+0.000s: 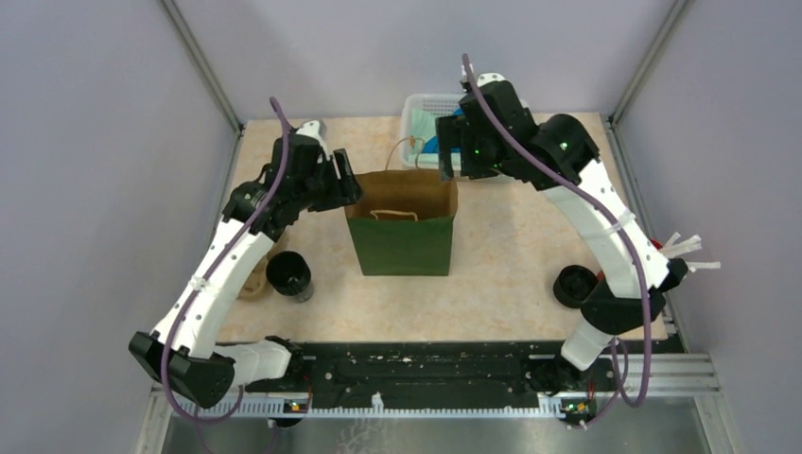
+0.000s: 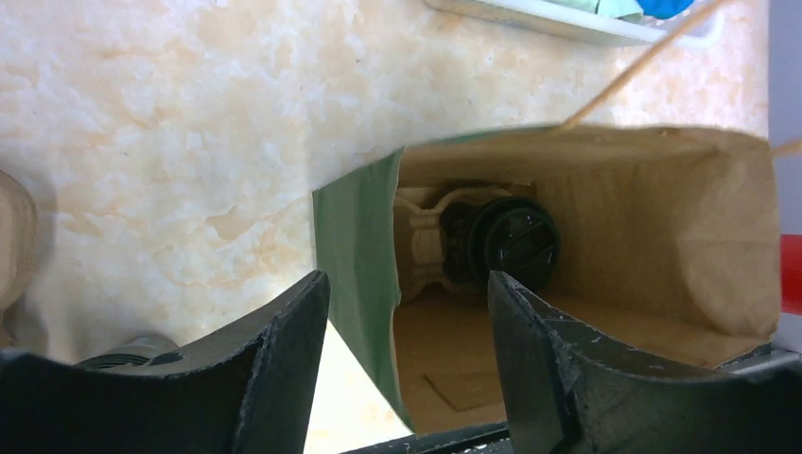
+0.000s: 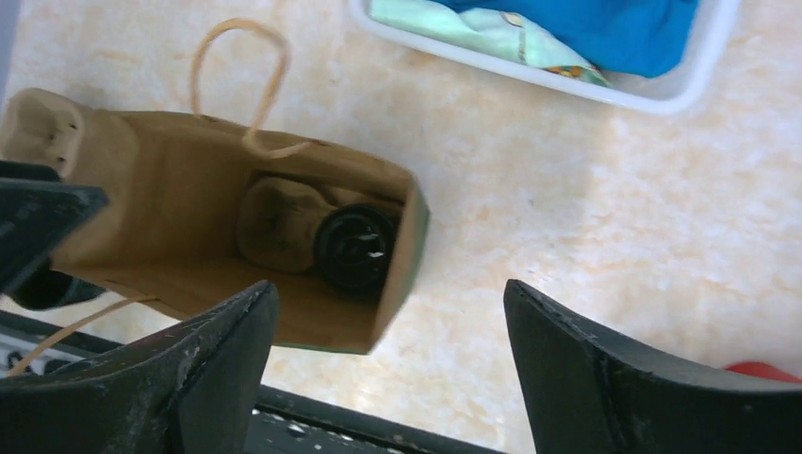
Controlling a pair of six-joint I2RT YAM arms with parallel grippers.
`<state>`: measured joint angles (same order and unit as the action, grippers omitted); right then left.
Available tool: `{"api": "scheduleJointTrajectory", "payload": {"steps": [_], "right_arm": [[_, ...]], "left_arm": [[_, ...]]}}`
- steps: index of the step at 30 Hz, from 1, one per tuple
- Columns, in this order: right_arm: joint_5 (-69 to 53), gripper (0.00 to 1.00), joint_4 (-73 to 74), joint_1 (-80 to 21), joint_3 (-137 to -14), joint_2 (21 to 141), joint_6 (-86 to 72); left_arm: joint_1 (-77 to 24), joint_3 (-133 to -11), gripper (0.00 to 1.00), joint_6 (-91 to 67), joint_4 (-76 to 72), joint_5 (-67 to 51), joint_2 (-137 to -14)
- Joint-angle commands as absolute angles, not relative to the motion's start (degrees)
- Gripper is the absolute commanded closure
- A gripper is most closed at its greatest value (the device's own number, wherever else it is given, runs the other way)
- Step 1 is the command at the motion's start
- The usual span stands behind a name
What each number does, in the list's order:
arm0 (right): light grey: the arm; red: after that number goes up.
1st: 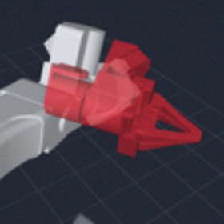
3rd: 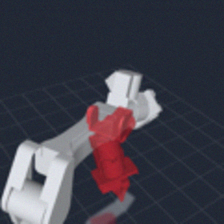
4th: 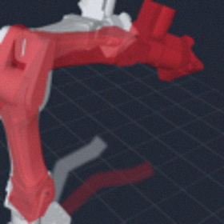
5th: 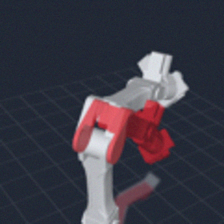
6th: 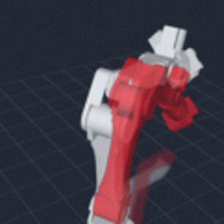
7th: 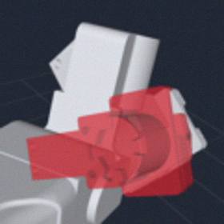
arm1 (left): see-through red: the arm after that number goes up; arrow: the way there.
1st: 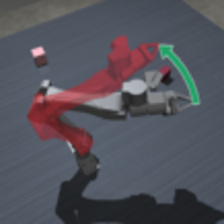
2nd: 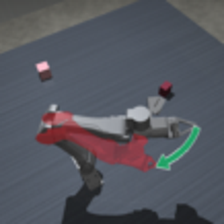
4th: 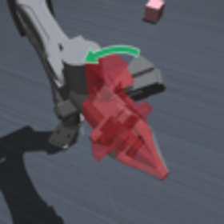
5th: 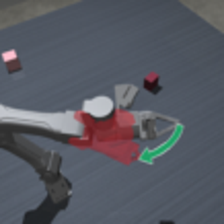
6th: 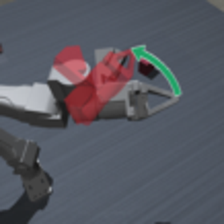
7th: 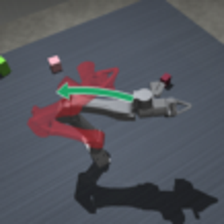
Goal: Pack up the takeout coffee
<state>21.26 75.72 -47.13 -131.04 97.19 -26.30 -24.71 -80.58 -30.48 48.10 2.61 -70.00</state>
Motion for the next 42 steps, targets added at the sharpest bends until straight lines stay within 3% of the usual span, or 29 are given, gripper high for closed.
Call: {"api": "scheduleJointTrajectory", "payload": {"steps": [1,7,13,24,33,42], "right_arm": [[26.93,0.1,80.67,-47.2,-128.7,90.97,-23.12],[37.14,0.09,80.15,-42.43,-118.03,81.7,-28.4],[43.6,0.12,81.64,-23.38,-100.23,74.68,-43.03],[58.89,0.15,85.66,-14.01,-86.58,80.91,-48.38],[57.8,0.21,77.81,-9.09,-83.49,77.77,-42.55],[52.28,0.26,70.53,5.58,-82.32,73.04,-42.5]], "left_arm": [[-24.43,-84.11,0.29,-26.92,48.17,2.61,-67.86],[-24.41,-86.74,0.19,-24.15,49.42,0.86,-65.88],[-24.43,-88.83,0.13,-21.35,49.35,-4.27,-63.37],[-24.52,-92.53,0.12,-18.81,53.87,-11.92,-64.92],[-24.52,-96.4,0.14,-19.54,56.59,-16.3,-70.19],[-24.52,-97.54,0.15,-20.98,57.29,-18.29,-72.49]]}}
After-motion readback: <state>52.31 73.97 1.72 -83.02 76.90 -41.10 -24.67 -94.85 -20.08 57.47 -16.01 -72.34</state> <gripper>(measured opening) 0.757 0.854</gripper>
